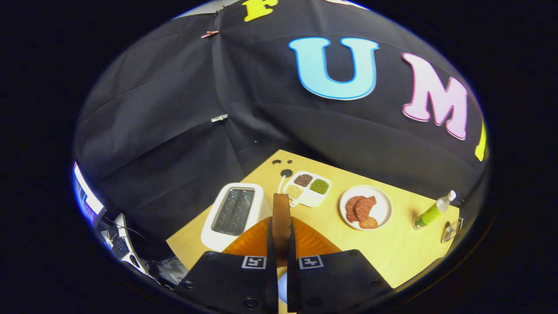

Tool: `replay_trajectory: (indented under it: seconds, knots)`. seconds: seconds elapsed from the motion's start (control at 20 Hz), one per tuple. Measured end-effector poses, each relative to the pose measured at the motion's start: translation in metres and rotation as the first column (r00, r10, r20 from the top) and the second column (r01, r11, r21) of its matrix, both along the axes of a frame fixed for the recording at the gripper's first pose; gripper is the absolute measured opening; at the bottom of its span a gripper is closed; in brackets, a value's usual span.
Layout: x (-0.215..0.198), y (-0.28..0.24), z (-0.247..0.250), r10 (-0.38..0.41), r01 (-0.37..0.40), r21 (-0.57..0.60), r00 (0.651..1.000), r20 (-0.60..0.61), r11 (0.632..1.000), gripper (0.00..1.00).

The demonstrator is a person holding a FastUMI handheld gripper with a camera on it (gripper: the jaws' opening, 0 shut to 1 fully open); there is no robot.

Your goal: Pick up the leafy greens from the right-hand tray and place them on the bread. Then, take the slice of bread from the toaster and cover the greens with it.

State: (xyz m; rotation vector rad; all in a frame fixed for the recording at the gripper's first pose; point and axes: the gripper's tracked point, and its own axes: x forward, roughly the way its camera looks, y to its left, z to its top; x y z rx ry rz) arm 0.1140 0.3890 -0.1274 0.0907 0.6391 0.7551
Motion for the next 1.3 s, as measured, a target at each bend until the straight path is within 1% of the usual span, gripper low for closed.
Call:
replay_trajectory:
  seconds: [0.15,0.3,0.45,0.6,0.7,0.8,0.95,1.2,1.3]
  knots:
    - [-0.006,-0.042,-0.034,-0.092,0.092,-0.023,0.995,-0.045,0.996,0.13]
    - [-0.019,-0.073,-0.073,-0.176,0.172,-0.045,0.978,-0.111,0.984,0.12]
    - [-0.034,-0.089,-0.104,-0.233,0.229,-0.043,0.956,-0.176,0.972,0.12]
    - [-0.049,-0.090,-0.129,-0.271,0.275,-0.018,0.933,-0.234,0.961,0.12]
    - [-0.061,-0.085,-0.146,-0.287,0.302,0.007,0.914,-0.288,0.953,0.12]
    - [-0.069,-0.077,-0.159,-0.282,0.314,0.040,0.898,-0.338,0.949,0.12]
    - [-0.072,-0.069,-0.170,-0.271,0.318,0.073,0.890,-0.366,0.945,0.12]
    - [-0.067,-0.085,-0.200,-0.295,0.328,0.028,0.882,-0.368,0.944,0.12]
    - [-0.064,-0.097,-0.212,-0.305,0.328,0.001,0.878,-0.369,0.945,0.14]
